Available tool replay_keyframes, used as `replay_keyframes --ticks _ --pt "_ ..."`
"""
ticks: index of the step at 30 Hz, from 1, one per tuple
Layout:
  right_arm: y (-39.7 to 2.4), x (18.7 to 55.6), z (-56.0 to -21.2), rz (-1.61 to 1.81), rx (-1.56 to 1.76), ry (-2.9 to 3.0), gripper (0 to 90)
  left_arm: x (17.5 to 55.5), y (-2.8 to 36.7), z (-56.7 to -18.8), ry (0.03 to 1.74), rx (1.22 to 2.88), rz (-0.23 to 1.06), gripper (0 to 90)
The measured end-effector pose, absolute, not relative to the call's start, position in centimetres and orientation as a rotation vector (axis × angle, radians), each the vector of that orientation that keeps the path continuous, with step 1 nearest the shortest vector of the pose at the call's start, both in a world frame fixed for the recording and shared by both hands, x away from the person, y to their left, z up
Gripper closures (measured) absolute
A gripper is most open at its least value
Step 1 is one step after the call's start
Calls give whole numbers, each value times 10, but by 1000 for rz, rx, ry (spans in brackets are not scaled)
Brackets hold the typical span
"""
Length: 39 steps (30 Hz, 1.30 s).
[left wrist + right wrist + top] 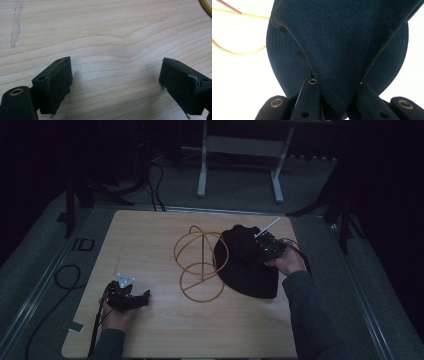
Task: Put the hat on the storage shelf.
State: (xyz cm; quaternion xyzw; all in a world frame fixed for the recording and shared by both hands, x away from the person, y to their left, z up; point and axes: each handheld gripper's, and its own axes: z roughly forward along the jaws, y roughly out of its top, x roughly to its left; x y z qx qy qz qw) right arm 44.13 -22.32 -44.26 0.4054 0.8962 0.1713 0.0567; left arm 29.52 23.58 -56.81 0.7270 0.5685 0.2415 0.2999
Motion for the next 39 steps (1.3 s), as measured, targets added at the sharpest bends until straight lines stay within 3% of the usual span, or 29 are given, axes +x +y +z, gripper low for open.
replay_keyframes --ticks 39 --pt "-240 421 -368 610 1108 2675 869 295 236 -568 1509 1929 643 119"
